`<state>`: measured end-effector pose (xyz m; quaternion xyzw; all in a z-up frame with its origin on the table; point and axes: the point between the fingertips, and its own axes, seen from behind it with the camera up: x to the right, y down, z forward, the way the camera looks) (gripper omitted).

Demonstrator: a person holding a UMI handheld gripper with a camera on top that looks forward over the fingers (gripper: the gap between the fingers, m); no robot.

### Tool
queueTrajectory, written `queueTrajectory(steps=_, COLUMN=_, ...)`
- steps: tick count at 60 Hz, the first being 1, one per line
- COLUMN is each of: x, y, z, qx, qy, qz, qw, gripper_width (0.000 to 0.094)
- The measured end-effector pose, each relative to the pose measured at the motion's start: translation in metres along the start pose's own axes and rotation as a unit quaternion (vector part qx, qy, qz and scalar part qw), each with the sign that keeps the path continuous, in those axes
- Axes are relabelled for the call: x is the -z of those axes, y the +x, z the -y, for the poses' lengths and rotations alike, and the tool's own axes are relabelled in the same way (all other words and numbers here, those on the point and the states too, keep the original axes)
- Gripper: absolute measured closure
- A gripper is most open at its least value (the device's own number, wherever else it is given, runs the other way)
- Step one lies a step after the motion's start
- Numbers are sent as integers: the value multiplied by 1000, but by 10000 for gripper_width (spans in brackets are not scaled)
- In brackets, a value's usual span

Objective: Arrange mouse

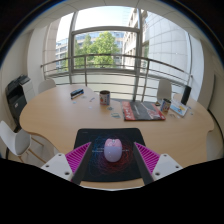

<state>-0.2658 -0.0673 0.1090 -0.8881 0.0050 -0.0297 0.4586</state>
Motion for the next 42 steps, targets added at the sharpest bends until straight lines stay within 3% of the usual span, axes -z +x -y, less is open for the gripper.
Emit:
queueTrajectory(steps=11, x=87, y=-8, z=6, qx=-6, qy=21, qz=-11, qw=1000, gripper_width=92)
queueTrajectory(steps=26, x=173, y=-26, z=-34, qx=-8, qy=25, qz=-12, qw=1000, gripper_width=94)
queueTrajectory(steps=42, x=206, y=-27, z=-66, qx=-12, qy=15, qz=-24, qw=1000, gripper_width=93)
